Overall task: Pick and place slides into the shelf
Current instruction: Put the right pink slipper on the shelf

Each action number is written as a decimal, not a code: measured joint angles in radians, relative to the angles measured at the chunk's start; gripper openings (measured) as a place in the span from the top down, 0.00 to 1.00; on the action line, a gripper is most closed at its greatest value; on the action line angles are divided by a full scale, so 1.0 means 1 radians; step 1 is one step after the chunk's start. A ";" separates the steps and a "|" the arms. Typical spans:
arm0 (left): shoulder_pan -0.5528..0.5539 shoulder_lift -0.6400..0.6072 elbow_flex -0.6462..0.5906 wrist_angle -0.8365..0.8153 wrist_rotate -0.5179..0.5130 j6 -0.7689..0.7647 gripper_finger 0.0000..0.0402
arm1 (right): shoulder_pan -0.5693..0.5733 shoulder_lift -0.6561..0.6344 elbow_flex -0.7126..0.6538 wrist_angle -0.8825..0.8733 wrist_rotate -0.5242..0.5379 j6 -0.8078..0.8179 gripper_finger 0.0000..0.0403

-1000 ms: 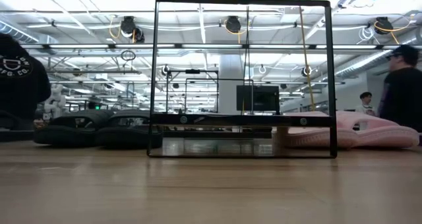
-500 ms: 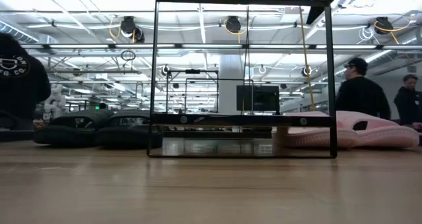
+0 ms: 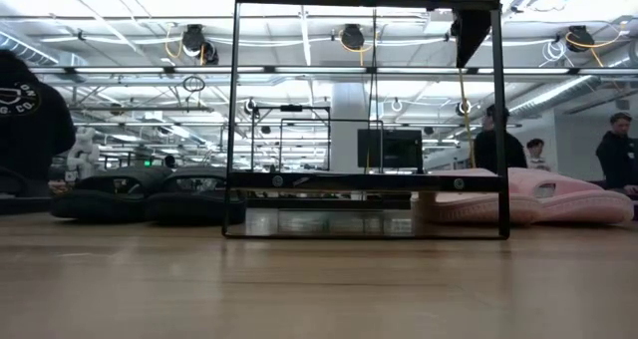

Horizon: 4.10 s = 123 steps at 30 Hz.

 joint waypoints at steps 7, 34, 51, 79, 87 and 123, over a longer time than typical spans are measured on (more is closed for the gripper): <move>0.000 0.011 0.000 0.000 0.025 -0.023 0.59 | -0.028 0.071 0.000 -0.088 -0.138 -0.013 0.52; 0.000 0.012 0.000 0.000 0.044 0.000 0.52 | -0.236 0.123 -0.443 -0.061 -0.297 -0.240 0.47; 0.000 0.012 0.000 0.000 0.042 -0.046 0.52 | -0.241 0.123 -0.592 0.227 -0.354 -0.305 0.47; 0.000 0.012 0.000 0.000 0.042 -0.064 0.52 | -0.243 0.123 -0.677 0.275 -0.506 -0.300 0.70; 0.000 0.012 0.000 0.000 0.042 -0.062 0.52 | -0.243 0.123 -0.677 0.270 -0.422 -0.308 0.98; 0.000 0.012 0.000 0.000 0.042 -0.029 0.52 | -0.412 0.120 -0.067 -0.011 -0.460 -0.042 1.00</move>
